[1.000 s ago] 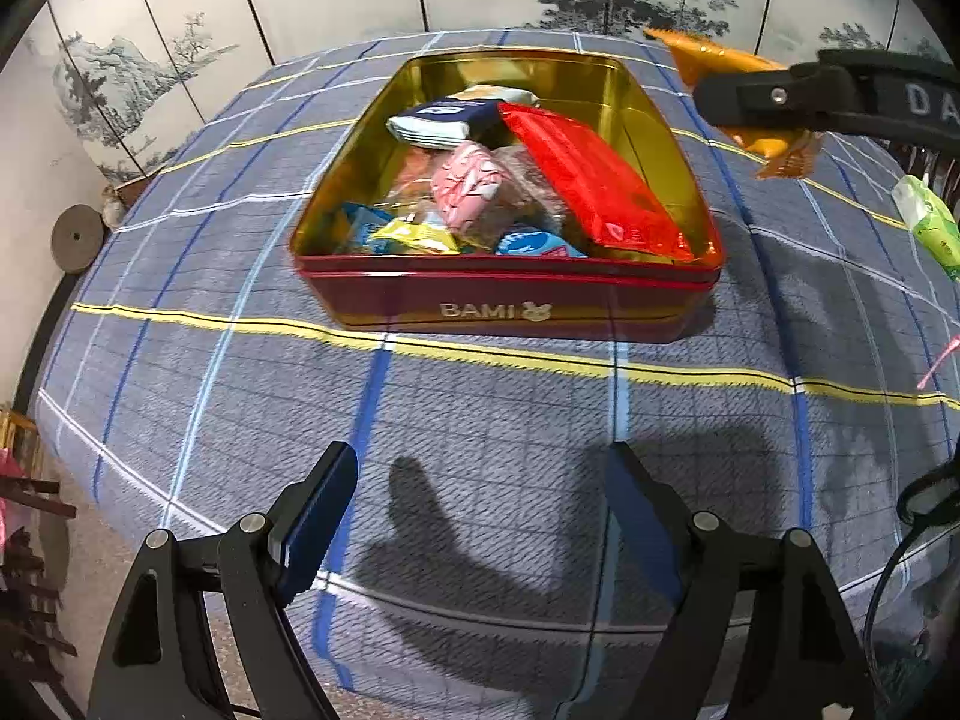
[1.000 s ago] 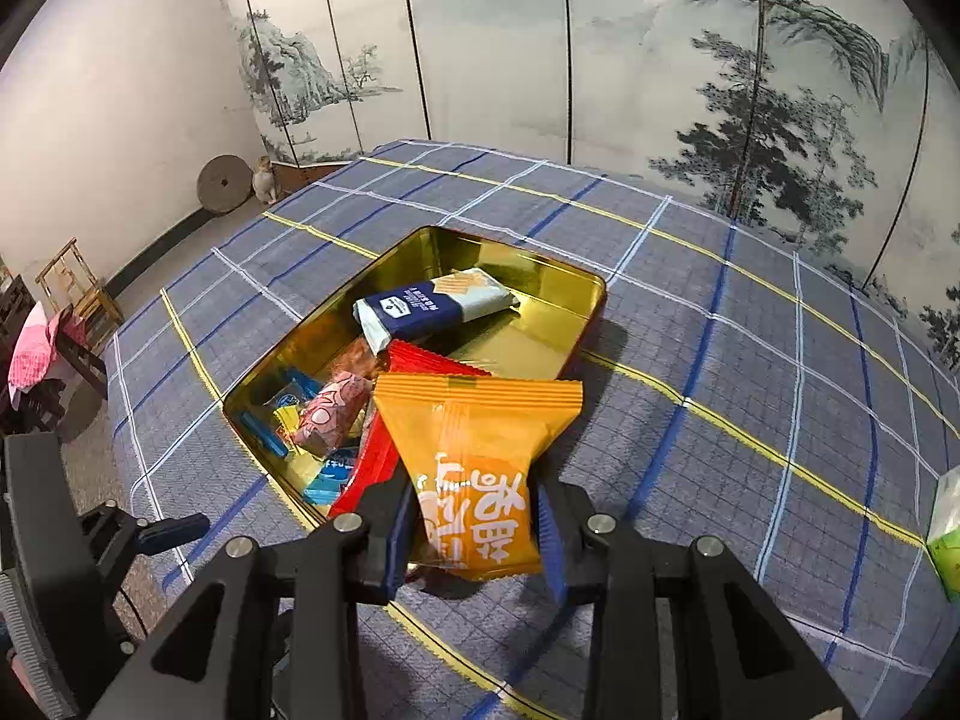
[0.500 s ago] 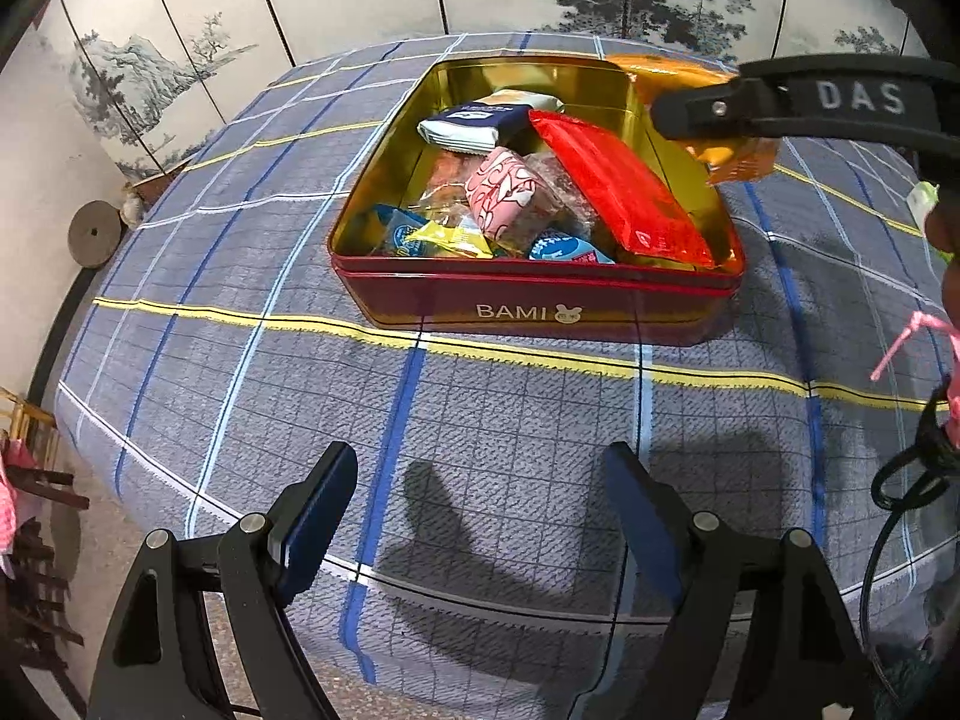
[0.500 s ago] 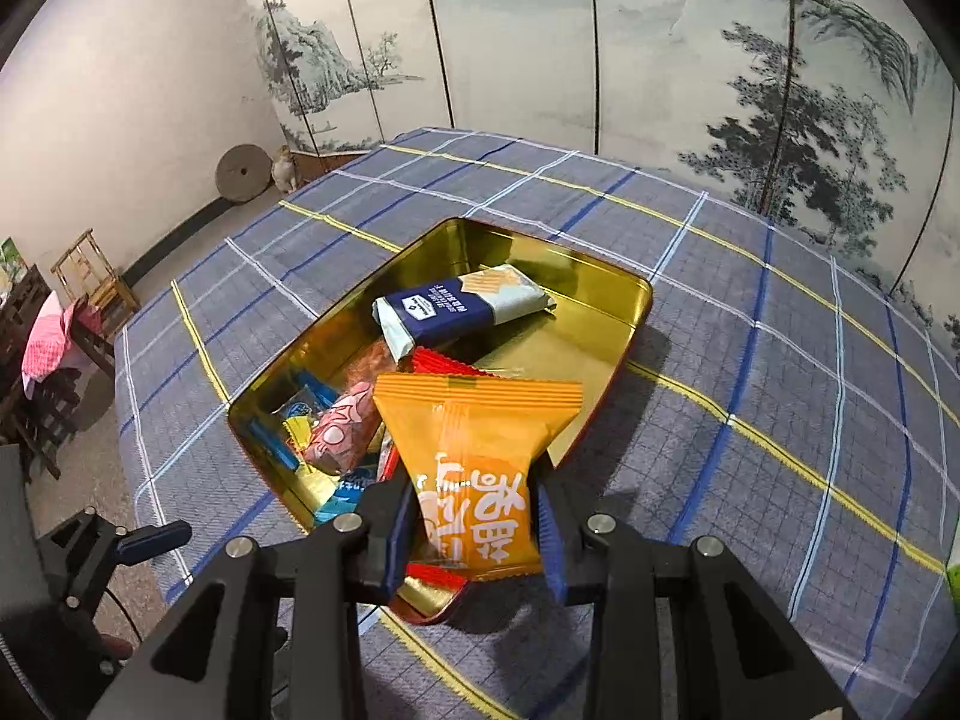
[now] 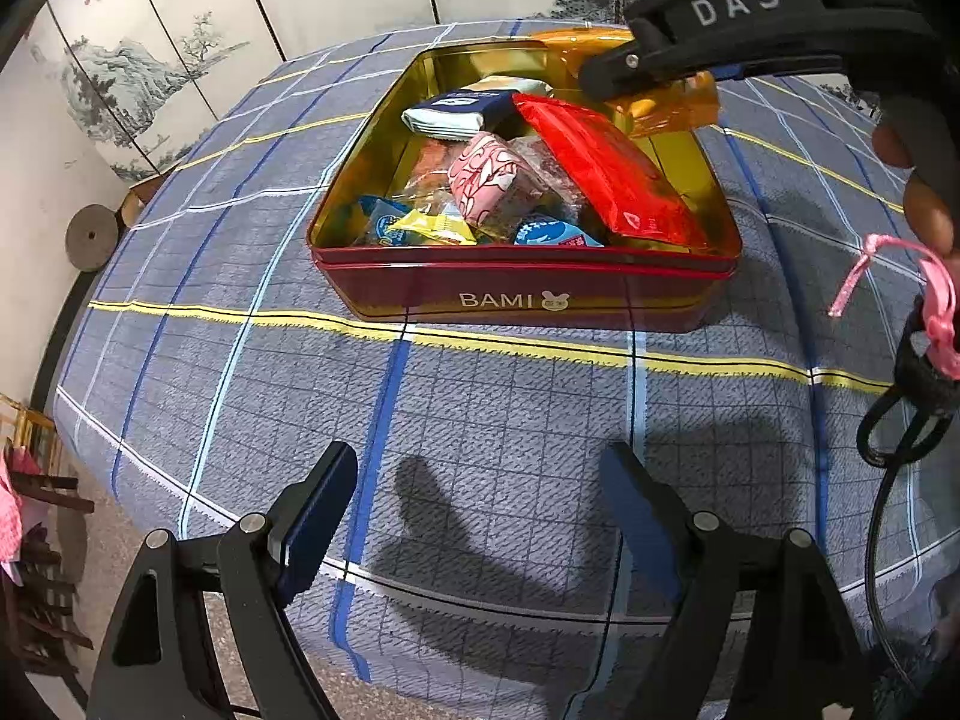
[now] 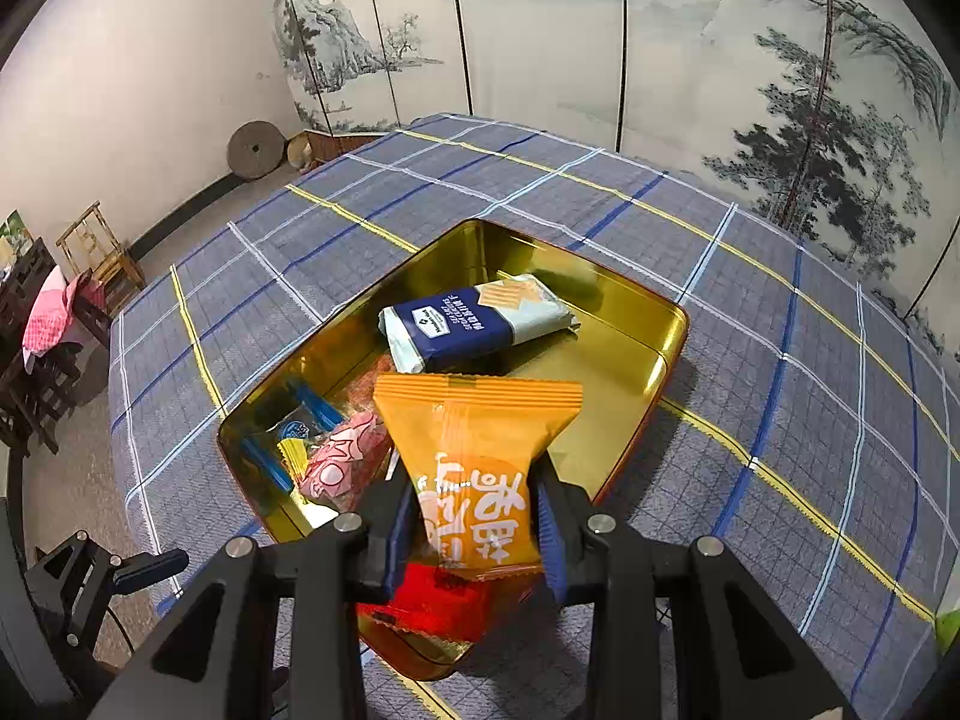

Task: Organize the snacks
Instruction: 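Lower the orange packet into the tin and open the right tool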

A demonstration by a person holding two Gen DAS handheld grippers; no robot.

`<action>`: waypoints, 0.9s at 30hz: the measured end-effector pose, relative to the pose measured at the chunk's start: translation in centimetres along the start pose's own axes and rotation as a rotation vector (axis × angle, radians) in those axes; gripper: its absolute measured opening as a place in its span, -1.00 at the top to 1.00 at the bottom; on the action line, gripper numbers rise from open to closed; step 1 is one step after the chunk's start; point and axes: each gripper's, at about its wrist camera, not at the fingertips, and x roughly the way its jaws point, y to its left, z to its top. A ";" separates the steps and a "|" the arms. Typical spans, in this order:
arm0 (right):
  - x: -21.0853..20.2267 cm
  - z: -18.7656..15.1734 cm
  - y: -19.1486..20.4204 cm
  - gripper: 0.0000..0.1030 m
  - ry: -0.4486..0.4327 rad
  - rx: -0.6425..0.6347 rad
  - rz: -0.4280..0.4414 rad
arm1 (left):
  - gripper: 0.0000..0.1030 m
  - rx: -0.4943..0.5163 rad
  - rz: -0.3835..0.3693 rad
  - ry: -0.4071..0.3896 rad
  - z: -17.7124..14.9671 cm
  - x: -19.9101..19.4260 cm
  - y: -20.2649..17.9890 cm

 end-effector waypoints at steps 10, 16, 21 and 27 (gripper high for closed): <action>0.4 0.7 0.6 0.33 0.010 -0.020 0.008 | -0.57 0.015 -0.014 0.010 -0.3 0.1 -0.7; 0.5 0.9 0.7 0.33 0.015 -0.038 0.003 | -0.57 0.026 -0.022 0.019 -0.3 0.4 -1.1; 0.7 1.1 0.7 0.33 0.013 -0.033 -0.001 | -0.57 0.019 -0.024 0.023 -0.4 0.5 -0.9; 1.5 1.4 0.7 0.32 0.015 -0.025 -0.006 | -0.58 0.005 -0.025 0.026 -0.3 0.7 -0.1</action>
